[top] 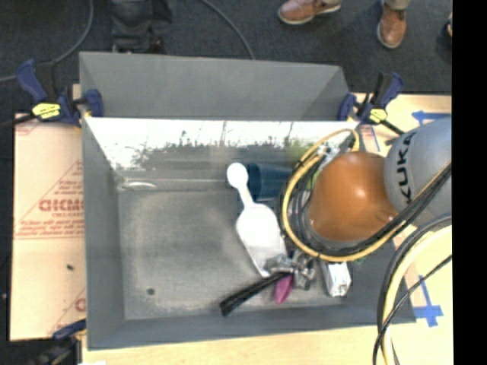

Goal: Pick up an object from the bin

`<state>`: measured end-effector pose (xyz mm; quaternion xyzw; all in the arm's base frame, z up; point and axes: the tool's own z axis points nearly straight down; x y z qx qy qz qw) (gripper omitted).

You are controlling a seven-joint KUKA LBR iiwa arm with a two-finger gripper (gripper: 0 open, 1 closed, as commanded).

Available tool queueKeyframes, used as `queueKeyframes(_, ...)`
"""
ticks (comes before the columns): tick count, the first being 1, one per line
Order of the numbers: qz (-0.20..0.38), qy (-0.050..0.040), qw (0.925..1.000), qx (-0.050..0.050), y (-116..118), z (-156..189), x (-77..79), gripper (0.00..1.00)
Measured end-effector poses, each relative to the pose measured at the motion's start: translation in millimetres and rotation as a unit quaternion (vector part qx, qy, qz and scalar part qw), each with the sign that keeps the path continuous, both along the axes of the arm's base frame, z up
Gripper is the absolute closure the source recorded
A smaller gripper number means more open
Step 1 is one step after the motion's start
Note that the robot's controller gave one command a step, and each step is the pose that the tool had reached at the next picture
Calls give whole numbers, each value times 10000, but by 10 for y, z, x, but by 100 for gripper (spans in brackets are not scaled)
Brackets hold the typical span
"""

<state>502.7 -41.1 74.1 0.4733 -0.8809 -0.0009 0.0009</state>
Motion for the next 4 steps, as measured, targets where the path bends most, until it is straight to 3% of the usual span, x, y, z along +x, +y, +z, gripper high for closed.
queueKeyframes(1, -15, 40, 10000, 4, 3, 217, -21, 100)
queueKeyframes(3, -22, -21, 10000, -4, -4, 535, 14, 100)
queueKeyframes(4, -28, -4, 10000, 0, -3, 596, 5, 100)
